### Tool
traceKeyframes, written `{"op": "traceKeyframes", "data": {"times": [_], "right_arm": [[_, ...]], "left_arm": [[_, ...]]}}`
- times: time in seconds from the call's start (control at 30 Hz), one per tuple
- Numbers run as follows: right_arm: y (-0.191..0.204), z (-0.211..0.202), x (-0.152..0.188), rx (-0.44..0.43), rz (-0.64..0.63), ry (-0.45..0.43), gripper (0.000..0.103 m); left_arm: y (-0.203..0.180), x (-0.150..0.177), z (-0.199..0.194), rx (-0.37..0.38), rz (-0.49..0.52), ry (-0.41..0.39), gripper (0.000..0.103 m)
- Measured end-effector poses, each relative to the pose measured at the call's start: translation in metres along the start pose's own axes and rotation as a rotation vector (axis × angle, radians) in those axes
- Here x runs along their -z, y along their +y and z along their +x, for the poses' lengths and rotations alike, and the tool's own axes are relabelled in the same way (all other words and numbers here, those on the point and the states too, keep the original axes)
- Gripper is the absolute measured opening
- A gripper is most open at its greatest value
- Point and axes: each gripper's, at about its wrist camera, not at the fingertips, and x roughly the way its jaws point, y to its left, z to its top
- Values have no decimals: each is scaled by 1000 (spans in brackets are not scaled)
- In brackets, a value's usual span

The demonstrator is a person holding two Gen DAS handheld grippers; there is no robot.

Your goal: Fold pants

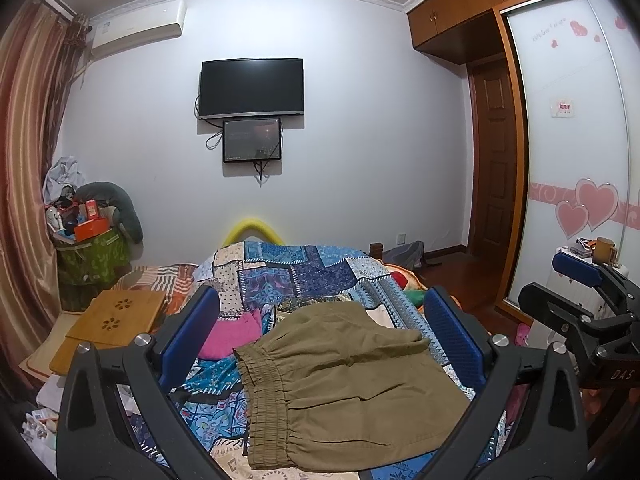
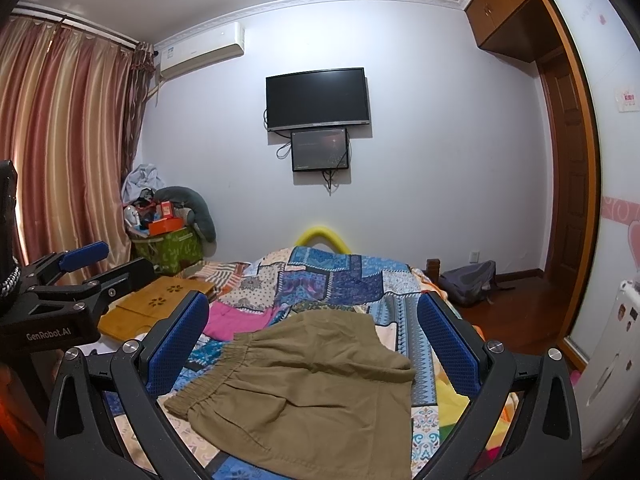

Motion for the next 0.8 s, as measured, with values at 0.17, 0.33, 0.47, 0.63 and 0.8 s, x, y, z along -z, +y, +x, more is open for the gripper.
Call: {"op": "traceKeyframes", "data": {"times": [0.17, 0.33, 0.47, 0.63, 0.8], "right_arm": [[0, 0, 0, 0, 0, 1, 103], [1, 2, -1, 3, -3, 3, 103], [-1, 6, 1, 5, 4, 13, 103], [-8, 17, 6, 20, 12, 33, 103], [-21, 41, 17, 55, 3, 86, 103]], "left_arm": [[0, 1, 0, -1, -1, -1, 103], [1, 0, 0, 0, 0, 2, 103], [2, 1, 8, -13, 0, 12, 103], [7, 3, 31, -9, -15, 54, 103], [19, 12, 72, -22, -17, 135, 103]]}}
